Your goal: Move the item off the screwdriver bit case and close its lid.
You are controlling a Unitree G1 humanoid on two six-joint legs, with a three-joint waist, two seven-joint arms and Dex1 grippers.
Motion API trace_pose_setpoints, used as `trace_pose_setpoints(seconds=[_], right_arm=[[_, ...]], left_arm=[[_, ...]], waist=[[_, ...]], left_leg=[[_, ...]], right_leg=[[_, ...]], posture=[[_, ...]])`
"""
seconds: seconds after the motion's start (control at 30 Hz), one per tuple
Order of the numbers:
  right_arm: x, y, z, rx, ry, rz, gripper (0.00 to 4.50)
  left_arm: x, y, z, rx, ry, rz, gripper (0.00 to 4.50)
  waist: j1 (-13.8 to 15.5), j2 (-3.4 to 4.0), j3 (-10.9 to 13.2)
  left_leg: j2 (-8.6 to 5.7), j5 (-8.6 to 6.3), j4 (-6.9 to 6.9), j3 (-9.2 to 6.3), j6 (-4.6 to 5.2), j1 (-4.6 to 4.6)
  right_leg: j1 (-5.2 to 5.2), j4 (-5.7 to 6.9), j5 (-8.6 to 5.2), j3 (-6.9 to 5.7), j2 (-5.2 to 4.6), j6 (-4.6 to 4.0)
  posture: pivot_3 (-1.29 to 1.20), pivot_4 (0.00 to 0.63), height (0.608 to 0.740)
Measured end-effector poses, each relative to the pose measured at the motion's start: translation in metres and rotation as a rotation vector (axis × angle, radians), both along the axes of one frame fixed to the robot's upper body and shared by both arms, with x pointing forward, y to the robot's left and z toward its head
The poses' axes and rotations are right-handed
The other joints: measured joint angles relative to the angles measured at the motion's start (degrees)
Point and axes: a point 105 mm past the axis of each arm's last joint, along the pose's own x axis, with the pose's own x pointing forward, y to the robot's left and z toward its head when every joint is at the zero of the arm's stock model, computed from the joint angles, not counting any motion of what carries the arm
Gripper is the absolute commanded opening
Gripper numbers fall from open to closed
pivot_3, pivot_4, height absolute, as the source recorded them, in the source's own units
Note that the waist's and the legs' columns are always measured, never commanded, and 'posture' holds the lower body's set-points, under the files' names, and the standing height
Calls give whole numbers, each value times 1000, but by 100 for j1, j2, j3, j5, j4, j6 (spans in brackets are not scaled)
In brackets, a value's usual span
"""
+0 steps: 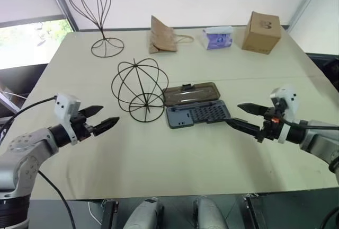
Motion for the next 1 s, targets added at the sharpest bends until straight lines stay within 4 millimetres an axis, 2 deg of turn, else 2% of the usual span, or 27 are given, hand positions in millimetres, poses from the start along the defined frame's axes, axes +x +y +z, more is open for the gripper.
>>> trace_pose_setpoints(seconds=[0.57,0.9,1.0], right_arm=[[4,-3,0,-15,-24,-8,4482],[4,-2,-2,-22,-19,-2,4482],[5,0,1,-27,-27,13,4482]], left_arm=[[-3,-2,-4,-21,12,-2,4500],[-3,-2,1,-33,-5,-6,4500],[2,-6,11,-32,-39,-17,4500]], waist=[[3,0,0],[4,0,0],[6,0,0]], left_leg=[[0,0,0,0,0,0],[0,0,0,0,0,0],[0,0,1,0,0,0]], right_leg=[[1,-3,0,0,0,0],[1,-4,0,0,0,0],[3,-5,0,-1,0,0]], posture=[[0,150,740],[0,150,740],[0,150,740]])
